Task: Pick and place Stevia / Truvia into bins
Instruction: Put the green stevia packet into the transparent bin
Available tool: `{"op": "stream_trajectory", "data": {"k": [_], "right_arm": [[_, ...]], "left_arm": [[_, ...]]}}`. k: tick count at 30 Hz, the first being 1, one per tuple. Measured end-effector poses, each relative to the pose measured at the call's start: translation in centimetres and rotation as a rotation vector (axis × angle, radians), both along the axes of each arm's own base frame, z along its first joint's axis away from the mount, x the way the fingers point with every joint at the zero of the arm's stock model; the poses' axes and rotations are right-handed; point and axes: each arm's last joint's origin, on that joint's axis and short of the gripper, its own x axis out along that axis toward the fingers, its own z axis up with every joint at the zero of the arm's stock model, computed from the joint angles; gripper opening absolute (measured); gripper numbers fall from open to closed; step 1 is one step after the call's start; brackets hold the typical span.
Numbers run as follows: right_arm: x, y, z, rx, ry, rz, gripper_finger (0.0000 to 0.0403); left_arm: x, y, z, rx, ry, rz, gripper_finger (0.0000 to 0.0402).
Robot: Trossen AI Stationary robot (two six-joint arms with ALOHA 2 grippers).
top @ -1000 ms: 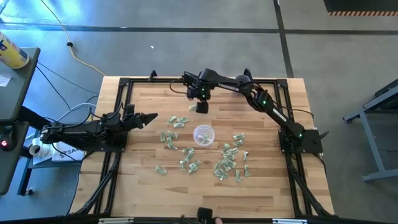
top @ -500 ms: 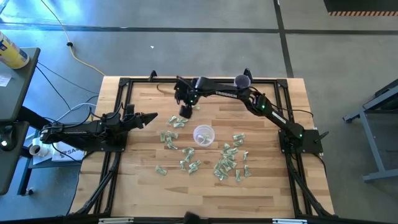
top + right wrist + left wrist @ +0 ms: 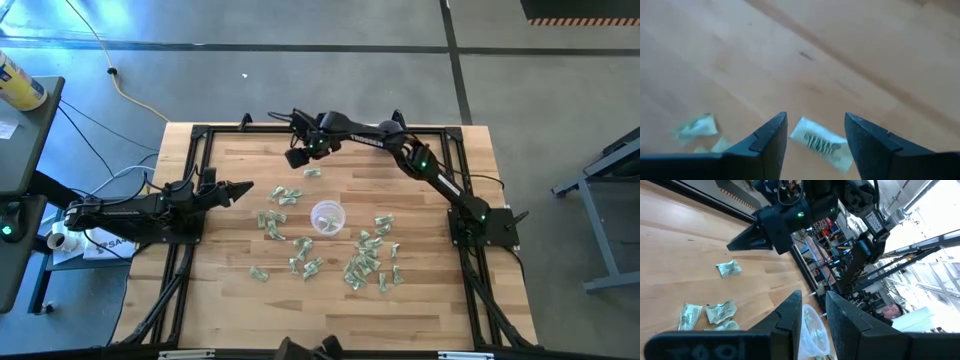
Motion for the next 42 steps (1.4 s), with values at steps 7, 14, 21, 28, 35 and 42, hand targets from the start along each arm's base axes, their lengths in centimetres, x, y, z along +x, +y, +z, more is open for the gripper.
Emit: {"op": "stream_trajectory", "data": {"k": [7,14,21,28,35,42], "right_arm": [[-1.0,-0.2,-0.2,0.139,0.041,0.002,0.0178],[-2.3,-1.3,-0.4,0.184,0.093,-0.023,0.0146],[-3.2,-2.3,-0.3,0.232,0.085,0.013,0.0074],[-4.7,-2.8,1.2,0.214,0.101,0.125,0.0004],[-7.2,-5.0,2.0,0.145,0.136,0.343,0.0040],[-10.2,-10.3,1.5,0.168,-0.028,0.288,0.0068]], "left_arm": [[0.0,0.0,0.0,0.000,0.000,-0.001,0.0124],[0.0,0.0,0.0,0.000,0.000,-0.001,0.0124],[0.0,0.0,0.0,-0.003,-0.002,0.004,0.0124],[-0.2,0.3,0.0,0.041,0.024,0.132,0.0124],[-0.5,0.8,-0.1,0.056,0.052,0.351,0.0124],[-1.0,1.5,-0.8,-0.128,-0.066,0.738,0.0124]]}}
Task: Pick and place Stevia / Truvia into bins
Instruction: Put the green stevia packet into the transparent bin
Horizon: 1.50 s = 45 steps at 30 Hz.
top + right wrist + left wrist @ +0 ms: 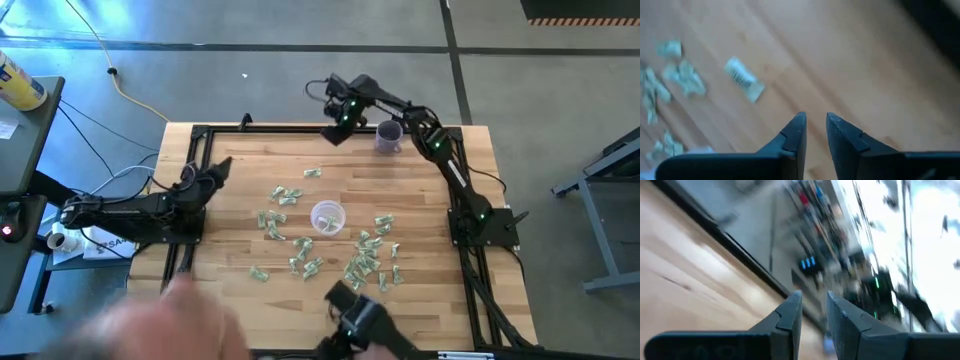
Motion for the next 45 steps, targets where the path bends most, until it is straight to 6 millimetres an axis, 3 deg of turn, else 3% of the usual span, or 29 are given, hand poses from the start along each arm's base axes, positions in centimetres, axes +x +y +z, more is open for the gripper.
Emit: {"op": "stream_trajectory", "data": {"k": [5,9,16,22,31,41,45], "right_arm": [[-1.5,-2.8,0.2,-0.003,-0.087,-0.107,0.0071],[-0.9,-3.2,0.4,-0.037,-0.126,-0.144,0.0072],[0.8,-1.8,0.5,-0.036,-0.140,-0.144,0.0072],[1.1,-1.5,0.5,-0.039,-0.116,-0.199,0.0072],[1.7,-0.9,0.5,-0.039,-0.102,-0.205,0.0072],[3.5,2.8,0.2,-0.126,-0.069,0.140,0.0072],[4.5,4.1,0.3,-0.167,-0.056,0.172,0.0072]], "left_arm": [[0.0,0.1,-0.5,-0.067,-0.134,0.114,0.0124],[0.1,0.4,-0.8,-0.103,-0.192,0.155,0.0124],[-0.1,2.6,-0.5,-0.197,-0.167,0.069,0.0124],[-1.0,4.4,-0.7,-0.248,-0.119,-0.026,0.0124],[-1.6,5.2,-0.7,-0.271,-0.101,-0.147,0.0124],[-1.3,5.2,0.1,-0.182,-0.083,-0.241,0.0124],[-1.0,5.1,0.7,-0.115,-0.083,-0.321,0.0124]]}}
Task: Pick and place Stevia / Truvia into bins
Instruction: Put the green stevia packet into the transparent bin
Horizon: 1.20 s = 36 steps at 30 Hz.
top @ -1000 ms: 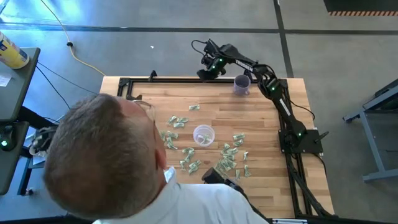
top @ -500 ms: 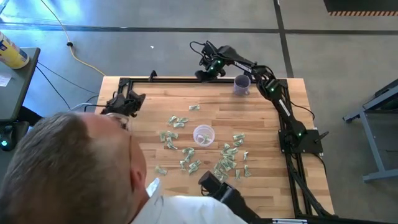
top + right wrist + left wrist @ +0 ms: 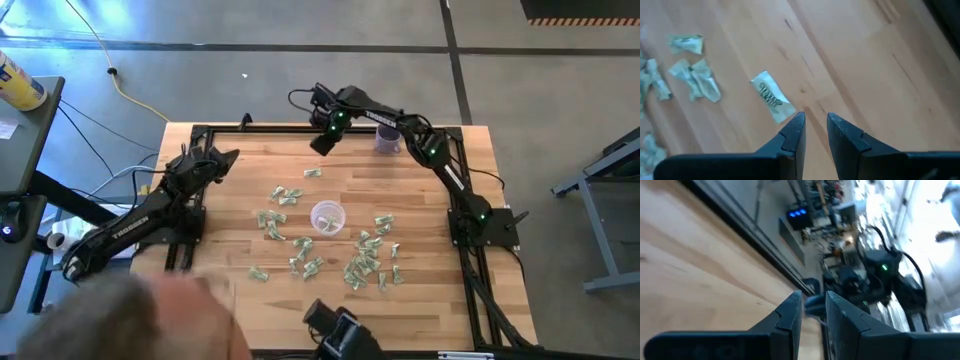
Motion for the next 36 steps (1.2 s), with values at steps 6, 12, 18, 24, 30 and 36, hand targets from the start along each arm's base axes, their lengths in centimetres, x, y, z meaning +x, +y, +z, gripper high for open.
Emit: {"op": "stream_trajectory", "data": {"k": [6,12,18,24,30,36], "right_arm": [[1.1,3.0,-0.2,-0.007,0.070,0.103,0.0071],[3.4,7.0,-0.9,-0.103,0.082,0.271,0.0096],[5.3,8.9,-1.1,-0.395,0.117,0.408,0.0195],[5.6,9.0,-1.4,-0.373,0.083,0.419,0.0256],[6.2,9.5,-2.4,-0.385,0.127,0.267,0.0259],[6.2,9.7,-2.1,-0.406,0.170,0.041,0.0260]], "left_arm": [[0.9,-1.0,0.2,0.092,0.051,-0.133,0.0124],[1.8,-2.1,0.2,0.107,0.061,-0.281,0.0124],[2.4,-3.1,0.4,0.152,0.058,-0.396,0.0124],[2.6,-3.5,0.4,0.188,0.075,-0.438,0.0124],[2.5,-3.5,0.4,0.198,0.086,-0.431,0.0124],[2.5,-3.5,0.4,0.198,0.091,-0.436,0.0124]]}}
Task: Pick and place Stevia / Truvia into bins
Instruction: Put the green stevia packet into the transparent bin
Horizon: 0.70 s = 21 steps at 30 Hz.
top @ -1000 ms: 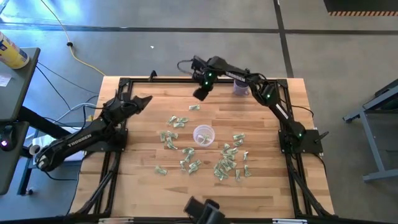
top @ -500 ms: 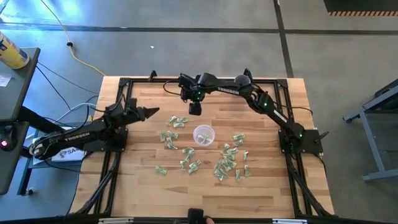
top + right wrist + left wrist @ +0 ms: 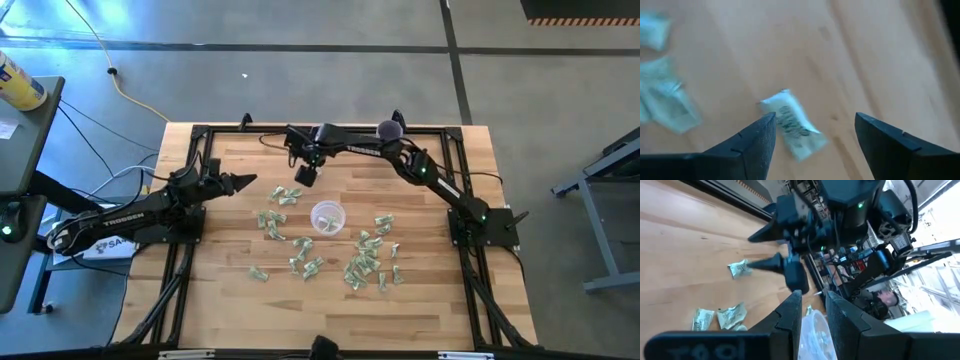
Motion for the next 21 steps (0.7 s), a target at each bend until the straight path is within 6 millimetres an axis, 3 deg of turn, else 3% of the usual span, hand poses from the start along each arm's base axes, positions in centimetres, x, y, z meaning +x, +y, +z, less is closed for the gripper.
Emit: {"op": "stream_trajectory", "data": {"k": [4,8,11,17,21], "right_arm": [[-0.4,-0.1,1.0,0.033,-0.017,-0.002,0.0260],[-1.4,-0.2,0.4,0.181,0.049,0.070,0.0259],[-1.9,-0.1,0.3,0.161,0.119,0.174,0.0259],[-1.3,-0.2,0.2,0.132,0.066,0.431,0.0259],[-0.9,-0.2,-0.3,0.148,0.030,0.497,0.0259]], "left_arm": [[0.0,0.0,0.0,-0.007,-0.003,0.000,0.0124],[0.0,0.0,0.0,-0.007,0.000,0.006,0.0124],[0.0,0.0,-0.1,-0.013,0.013,0.013,0.0124],[-0.1,0.0,-0.4,-0.023,0.036,0.014,0.0124],[-0.1,0.0,-0.4,-0.027,0.044,0.018,0.0124]]}}
